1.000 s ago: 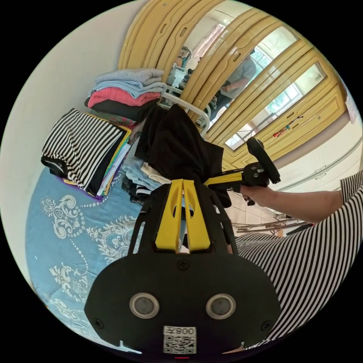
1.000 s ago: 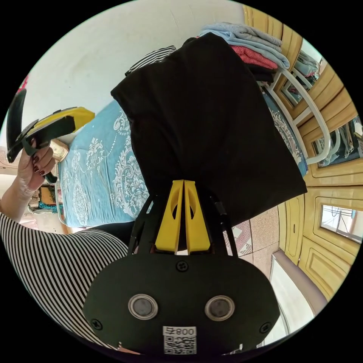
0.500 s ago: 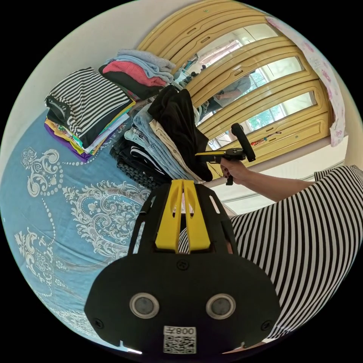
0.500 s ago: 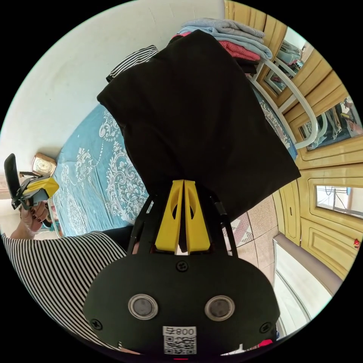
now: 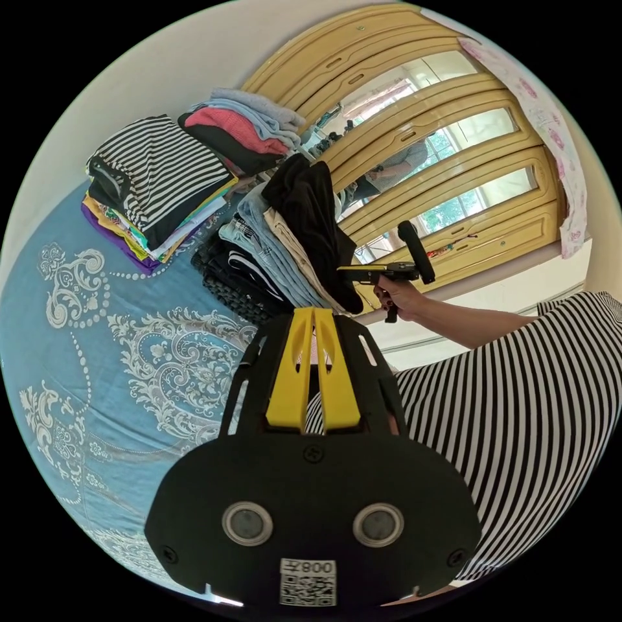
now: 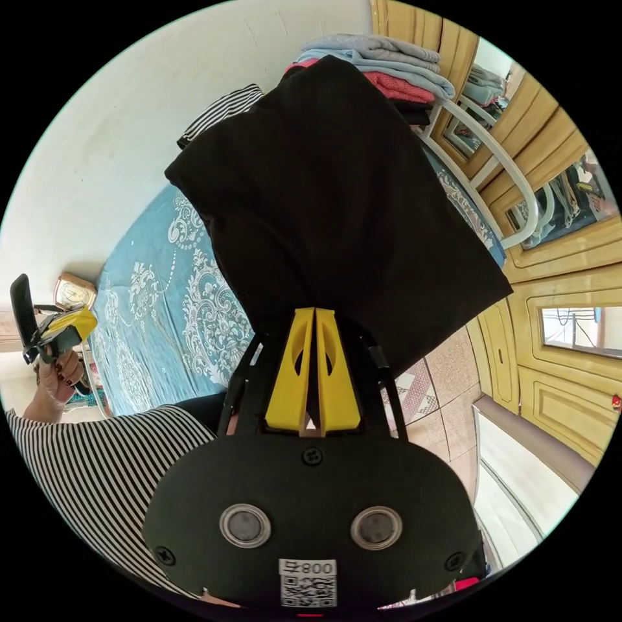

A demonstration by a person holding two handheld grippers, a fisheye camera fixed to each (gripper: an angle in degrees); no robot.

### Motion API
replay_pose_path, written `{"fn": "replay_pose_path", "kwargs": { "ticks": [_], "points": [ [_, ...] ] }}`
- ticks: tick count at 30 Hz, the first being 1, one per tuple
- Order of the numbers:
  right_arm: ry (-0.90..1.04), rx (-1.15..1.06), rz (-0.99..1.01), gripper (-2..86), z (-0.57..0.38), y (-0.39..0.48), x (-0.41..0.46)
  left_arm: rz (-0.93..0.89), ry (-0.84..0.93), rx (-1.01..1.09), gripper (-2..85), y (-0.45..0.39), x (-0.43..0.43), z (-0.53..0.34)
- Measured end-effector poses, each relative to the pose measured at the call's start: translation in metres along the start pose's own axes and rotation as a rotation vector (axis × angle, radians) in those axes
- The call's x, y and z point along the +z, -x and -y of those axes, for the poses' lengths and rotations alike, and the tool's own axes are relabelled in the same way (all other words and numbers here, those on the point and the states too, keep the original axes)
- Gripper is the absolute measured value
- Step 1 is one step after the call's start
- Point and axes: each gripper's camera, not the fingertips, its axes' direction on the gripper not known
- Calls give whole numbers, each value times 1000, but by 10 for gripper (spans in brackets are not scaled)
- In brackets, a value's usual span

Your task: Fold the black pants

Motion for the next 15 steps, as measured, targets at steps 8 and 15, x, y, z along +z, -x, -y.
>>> {"fn": "replay_pose_path", "kwargs": {
  "ticks": [8,15],
  "points": [
    [35,-18,60,2,7,-23,-19,13,5,-12,1,-8,-1,12],
    [49,-74,217,8,11,-74,-67,11,-44,-11,3,-20,-6,42]
  ]
}}
